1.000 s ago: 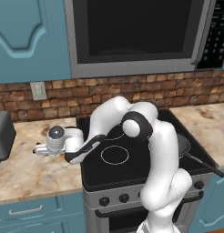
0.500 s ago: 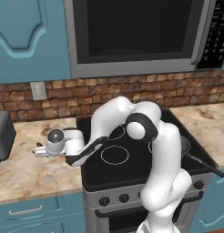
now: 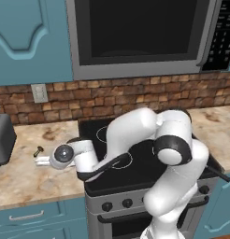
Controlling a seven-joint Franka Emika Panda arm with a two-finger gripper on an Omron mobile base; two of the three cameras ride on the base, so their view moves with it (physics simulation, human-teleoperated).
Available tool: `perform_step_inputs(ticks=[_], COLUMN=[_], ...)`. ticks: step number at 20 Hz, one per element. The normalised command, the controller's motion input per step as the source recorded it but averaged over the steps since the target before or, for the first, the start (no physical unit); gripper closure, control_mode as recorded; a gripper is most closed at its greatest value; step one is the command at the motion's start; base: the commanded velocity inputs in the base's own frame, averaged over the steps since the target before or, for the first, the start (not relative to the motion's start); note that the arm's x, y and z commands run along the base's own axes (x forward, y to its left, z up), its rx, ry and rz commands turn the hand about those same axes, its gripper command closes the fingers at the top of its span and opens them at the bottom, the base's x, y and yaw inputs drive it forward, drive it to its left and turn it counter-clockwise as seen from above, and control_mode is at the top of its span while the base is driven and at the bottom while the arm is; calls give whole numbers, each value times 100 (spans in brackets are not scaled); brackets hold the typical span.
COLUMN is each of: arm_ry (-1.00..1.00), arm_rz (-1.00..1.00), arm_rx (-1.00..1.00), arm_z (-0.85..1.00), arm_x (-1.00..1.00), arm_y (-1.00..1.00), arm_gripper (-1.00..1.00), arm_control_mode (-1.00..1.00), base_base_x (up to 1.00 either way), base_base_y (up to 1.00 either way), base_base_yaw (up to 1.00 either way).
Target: Put the garlic and mushroom in the pan. Then turn on the front right burner and set the heat to medium.
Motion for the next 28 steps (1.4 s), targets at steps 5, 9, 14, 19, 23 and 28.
perform_step_inputs(ticks=[5,9,14,19,23,28], arm_ry=[11,31,26,16,5,3], arm_rz=[0,1,5,1,0,-4], arm_rx=[0,0,0,-14,-17,-9], arm_z=[100,96,97,14,17,17], arm_x=[-5,-20,-25,0,-4,-6], arm_y=[-10,-45,-47,-49,-67,-88], arm_gripper=[100,100,100,100,100,100], arm_control_mode=[-100,-100,-100,-100,-100,-100], base_base_x=[0,0,0,0,0,0], base_base_y=[0,0,0,0,0,0], base_base_yaw=[0,0,0,0,0,0])
